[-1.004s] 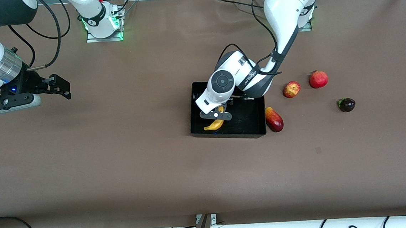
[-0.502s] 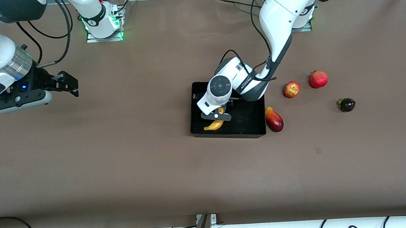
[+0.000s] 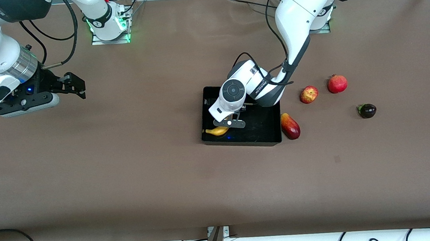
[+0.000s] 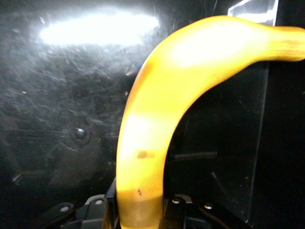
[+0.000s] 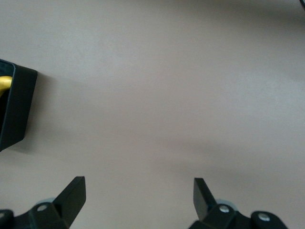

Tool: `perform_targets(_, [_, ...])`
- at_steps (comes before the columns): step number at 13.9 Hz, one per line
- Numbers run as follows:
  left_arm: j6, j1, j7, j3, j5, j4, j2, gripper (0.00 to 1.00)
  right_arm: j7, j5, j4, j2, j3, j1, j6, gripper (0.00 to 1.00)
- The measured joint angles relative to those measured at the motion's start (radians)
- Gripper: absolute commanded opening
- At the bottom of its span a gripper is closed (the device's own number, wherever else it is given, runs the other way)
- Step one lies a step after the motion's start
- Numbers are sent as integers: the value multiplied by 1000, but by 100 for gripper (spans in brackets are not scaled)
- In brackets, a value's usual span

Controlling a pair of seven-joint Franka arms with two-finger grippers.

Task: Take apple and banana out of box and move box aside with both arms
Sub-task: 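Lift the banana out with the left gripper and set it near the plum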

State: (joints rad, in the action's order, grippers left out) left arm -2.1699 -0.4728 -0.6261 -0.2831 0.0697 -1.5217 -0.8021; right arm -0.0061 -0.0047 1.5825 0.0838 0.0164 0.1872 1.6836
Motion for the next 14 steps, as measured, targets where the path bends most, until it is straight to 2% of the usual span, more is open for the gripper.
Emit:
perform_targets(3, [36,8,-11,2,0,36,48,0,0,0,-1,0,0,0,7,100])
perform_targets(7, [194,90,-14,3,0,52,179,0,0,0,-2,0,1,7,6,100])
perform_targets(10, [308,205,-7,6,0,51,256,0,0,0,-2,0,1,12,5,100])
perform_targets(14, [378,428,158,15,2,41,264,0,0,0,-2,0,-1,12,5,100])
